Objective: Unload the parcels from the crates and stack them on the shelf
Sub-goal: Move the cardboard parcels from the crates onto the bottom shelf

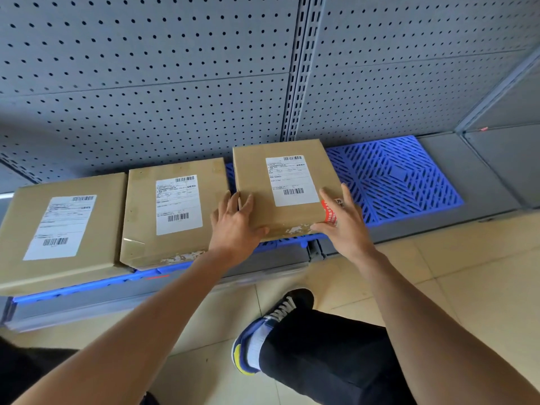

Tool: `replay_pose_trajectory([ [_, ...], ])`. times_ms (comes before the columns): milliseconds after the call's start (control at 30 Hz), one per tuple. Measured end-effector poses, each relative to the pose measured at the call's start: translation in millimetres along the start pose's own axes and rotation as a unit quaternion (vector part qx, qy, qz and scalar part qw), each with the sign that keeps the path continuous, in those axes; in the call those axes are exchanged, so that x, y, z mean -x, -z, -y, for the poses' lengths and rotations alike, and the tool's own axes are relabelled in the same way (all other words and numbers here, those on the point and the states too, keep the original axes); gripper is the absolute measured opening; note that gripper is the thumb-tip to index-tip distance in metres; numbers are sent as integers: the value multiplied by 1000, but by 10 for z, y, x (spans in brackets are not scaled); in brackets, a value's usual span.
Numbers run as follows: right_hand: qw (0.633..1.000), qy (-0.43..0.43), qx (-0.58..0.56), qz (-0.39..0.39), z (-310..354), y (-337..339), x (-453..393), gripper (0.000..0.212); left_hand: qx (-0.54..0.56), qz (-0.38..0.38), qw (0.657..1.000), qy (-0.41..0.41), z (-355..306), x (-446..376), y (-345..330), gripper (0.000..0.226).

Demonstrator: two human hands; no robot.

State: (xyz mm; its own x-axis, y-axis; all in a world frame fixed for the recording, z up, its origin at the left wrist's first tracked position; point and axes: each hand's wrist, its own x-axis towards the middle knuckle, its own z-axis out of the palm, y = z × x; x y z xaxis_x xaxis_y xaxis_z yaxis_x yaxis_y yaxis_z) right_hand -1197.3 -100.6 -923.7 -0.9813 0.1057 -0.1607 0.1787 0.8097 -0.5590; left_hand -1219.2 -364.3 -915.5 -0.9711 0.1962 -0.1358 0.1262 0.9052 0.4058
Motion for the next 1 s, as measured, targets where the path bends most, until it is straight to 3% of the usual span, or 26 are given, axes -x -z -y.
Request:
replay_pose_trajectory([
  [233, 1000, -2, 5, 10, -166, -158, -37, 92, -32, 63, 997, 7, 105, 9, -150, 80],
  [367, 1000, 10, 19, 7, -201, -235, -84, 90, -30, 28, 999, -27, 231, 32, -186, 73],
  [767, 997, 36, 71, 6, -131, -367, -135, 77, -92, 3, 995, -27, 432, 92, -226, 74],
  [1000, 996, 31, 86, 11, -126, -393, -141, 78, -122, 27, 992, -32, 461, 82, -202, 79],
])
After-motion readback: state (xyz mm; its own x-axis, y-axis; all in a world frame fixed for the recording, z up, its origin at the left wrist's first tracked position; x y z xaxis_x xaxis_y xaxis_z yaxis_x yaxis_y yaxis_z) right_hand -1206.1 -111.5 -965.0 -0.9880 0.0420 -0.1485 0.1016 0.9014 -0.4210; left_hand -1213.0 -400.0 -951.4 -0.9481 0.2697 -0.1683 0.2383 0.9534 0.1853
